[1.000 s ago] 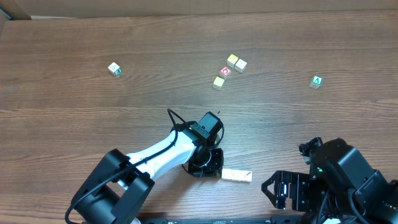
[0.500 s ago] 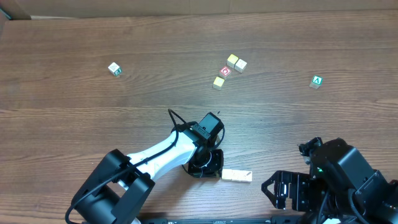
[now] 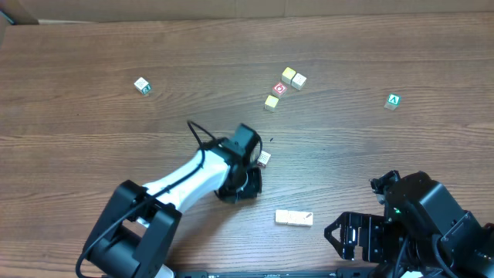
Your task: Flip 4 blocks
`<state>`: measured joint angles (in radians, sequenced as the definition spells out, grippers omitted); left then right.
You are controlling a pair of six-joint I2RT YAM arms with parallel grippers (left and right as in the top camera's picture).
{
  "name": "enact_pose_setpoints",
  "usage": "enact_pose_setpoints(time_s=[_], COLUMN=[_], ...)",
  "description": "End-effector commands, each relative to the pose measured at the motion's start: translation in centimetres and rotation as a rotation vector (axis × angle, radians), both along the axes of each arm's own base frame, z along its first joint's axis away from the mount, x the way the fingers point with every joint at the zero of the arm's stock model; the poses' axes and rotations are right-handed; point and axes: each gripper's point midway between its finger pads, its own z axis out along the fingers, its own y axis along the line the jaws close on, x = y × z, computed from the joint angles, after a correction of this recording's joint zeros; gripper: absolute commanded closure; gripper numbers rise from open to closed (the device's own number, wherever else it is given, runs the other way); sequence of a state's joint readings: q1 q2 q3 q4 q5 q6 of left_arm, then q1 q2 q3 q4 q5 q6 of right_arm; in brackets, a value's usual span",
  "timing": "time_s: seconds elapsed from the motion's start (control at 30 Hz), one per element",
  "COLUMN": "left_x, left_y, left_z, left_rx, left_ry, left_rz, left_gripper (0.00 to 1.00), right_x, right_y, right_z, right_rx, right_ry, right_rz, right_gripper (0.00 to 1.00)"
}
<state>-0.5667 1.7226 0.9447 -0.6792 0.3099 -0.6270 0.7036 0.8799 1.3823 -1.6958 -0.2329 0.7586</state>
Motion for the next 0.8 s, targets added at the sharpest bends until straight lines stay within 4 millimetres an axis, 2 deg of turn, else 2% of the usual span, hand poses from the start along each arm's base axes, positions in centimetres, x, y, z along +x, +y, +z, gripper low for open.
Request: enact_pose_setpoints(time_s=[0.0,0.1,0.17,0.23,0.33,0.37,0.43,0.63,0.77], left_x=[3.4,4.9,5.4,6.0,6.9,7.1,7.6,8.1,8.3], left_y=[-0.4,-1.0,-1.4,-1.8,-2.2,-2.4,-2.4,-2.2,-2.3], left_z=[1.6,2.8,3.4,3.9,4.4,4.4,4.5,4.5,4.3], left_rx=[-0.027,-0.05,-0.066,-0.074,-0.089,-0.093,-0.085,-0.056,-0.052], left_ry=[-0.119,-0.176,-0.198,-0.225,-0.298,-0.321,-0.367,-0.433,-0.454], left_rz=[-0.076,-0.117,-0.134,-0.153,-0.246,-0.279,-0.341,-0.455,-0.512], left_gripper=[0.92,0.71,0.49,0.43,0.2,0.17,0.18,0.33,0.27], right_x=[-0.1,-0.1,-0.1,-0.1,-0.1,-0.1,-0.1,-0.1,-0.2], right_y=[0.2,0.2,0.2,0.2,0.2,0.2,0.2,0.2,0.3], right_z=[0.8,0.8,0.8,0.8,0.8,0.8,0.8,0.8,0.8], right_rx=[0.024,0.024,0.024,0.025,0.025,0.025,0.026,0.026,0.033], right_ry=[-0.022,-0.022,-0.022,-0.022,-0.022,-0.022,-0.02,-0.018,-0.012], right_rz=[0.013,0.013,0.013,0.012,0.012,0.012,0.01,0.006,0.006], right_gripper=[0.0,0.0,0.0,0.0,0.0,0.0,0.0,0.0,0.0])
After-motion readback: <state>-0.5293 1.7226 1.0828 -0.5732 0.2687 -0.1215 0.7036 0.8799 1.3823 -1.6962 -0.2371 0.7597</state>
